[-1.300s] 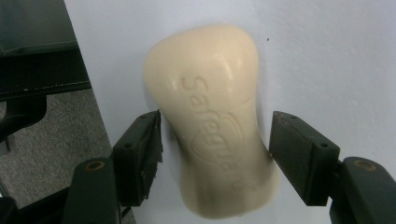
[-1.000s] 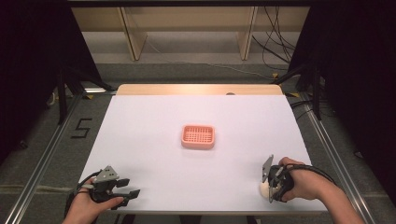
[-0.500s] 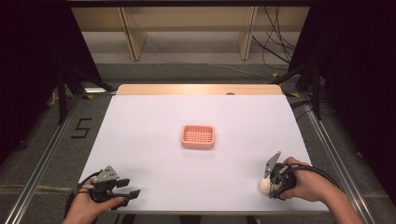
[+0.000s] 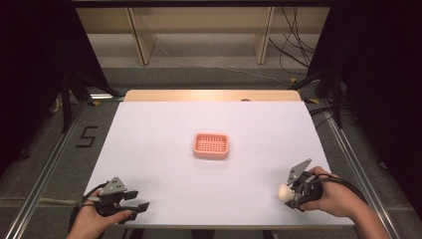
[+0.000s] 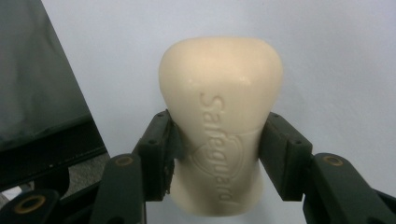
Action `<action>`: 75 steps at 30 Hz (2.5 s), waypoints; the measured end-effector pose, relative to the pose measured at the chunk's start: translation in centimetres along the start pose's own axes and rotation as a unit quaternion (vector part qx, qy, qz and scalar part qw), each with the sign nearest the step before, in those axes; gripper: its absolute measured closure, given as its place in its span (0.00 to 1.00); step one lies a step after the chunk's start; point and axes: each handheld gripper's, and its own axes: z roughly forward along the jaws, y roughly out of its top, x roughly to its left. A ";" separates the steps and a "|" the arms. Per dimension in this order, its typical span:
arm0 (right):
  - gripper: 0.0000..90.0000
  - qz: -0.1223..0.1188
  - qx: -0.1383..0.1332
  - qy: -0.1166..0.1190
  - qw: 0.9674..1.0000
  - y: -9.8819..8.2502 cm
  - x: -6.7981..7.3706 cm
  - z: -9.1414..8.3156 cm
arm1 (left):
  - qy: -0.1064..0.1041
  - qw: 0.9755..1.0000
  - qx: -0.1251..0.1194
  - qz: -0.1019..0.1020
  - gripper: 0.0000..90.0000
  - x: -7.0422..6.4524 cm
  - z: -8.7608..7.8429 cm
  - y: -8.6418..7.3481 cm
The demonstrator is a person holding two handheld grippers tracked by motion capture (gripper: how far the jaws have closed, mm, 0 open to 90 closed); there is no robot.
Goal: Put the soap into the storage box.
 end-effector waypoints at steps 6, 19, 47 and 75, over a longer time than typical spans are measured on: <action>0.55 0.006 -0.038 -0.004 0.999 -0.7 0.0 -0.3 | 0.000 1.000 0.000 0.000 0.41 0.0 0.0 0.0; 0.55 0.034 -0.105 -0.013 0.994 -1.3 0.1 -1.3 | 0.001 1.000 0.000 0.000 0.41 0.0 0.0 0.0; 0.56 0.044 -0.204 -0.057 0.976 3.1 -0.7 -1.9 | 0.012 1.000 -0.009 -0.008 0.40 0.0 -0.7 -0.5; 0.56 0.009 -0.222 -0.060 0.973 8.8 -1.9 -0.9 | 0.031 0.999 -0.017 -0.025 0.40 0.2 -2.3 -1.8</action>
